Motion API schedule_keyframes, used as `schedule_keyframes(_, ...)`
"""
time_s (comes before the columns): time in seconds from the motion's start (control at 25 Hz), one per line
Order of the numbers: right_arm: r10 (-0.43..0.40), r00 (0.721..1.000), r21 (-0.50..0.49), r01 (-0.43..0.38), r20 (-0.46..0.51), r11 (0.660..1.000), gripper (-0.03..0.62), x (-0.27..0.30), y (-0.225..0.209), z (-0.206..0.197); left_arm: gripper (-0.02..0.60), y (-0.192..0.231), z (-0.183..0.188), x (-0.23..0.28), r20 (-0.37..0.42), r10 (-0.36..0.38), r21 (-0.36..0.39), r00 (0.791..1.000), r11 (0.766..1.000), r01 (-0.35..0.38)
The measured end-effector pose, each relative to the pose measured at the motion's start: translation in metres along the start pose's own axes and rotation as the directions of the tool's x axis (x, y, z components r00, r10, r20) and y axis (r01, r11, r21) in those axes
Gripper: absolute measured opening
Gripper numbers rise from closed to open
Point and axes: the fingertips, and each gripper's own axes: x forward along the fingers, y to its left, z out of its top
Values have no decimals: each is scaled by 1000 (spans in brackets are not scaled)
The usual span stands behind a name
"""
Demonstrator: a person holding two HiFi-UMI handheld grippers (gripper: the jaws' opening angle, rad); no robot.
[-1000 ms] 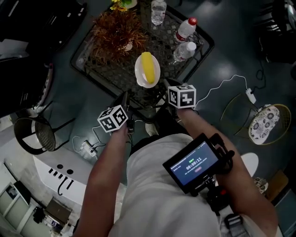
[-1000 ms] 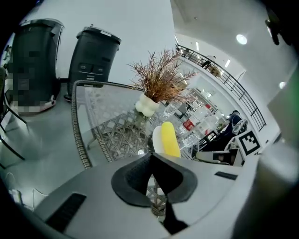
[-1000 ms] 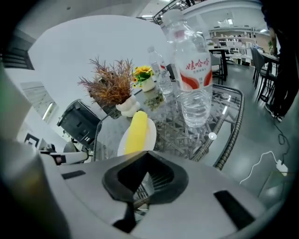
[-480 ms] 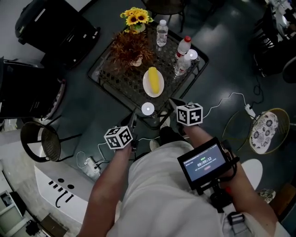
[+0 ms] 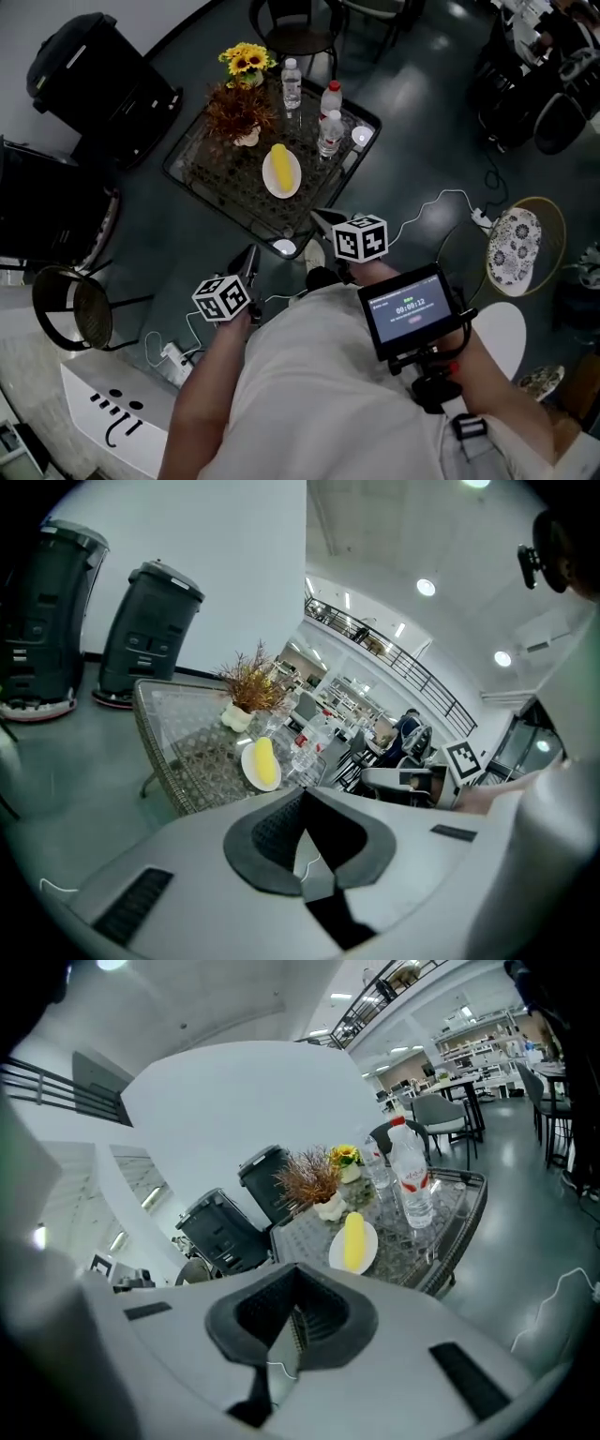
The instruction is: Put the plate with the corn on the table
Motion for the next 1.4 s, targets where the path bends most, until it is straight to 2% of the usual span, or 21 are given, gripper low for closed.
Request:
schedule_keyframes(0.32, 73, 996, -30, -71, 48, 997, 8, -45, 36, -15, 6, -40, -16, -22, 23, -45, 56, 999, 997, 43)
schedule_keyframes(0.68, 102, 990, -32, -99, 99, 995, 8, -90, 63, -31, 6, -63, -32, -51, 21, -78, 115, 997, 990, 76)
schedule_keyframes(1.4, 77, 991, 6, -78, 108, 997, 8, -98, 76, -59, 6, -76, -52, -59, -10, -118, 131, 993, 984, 118)
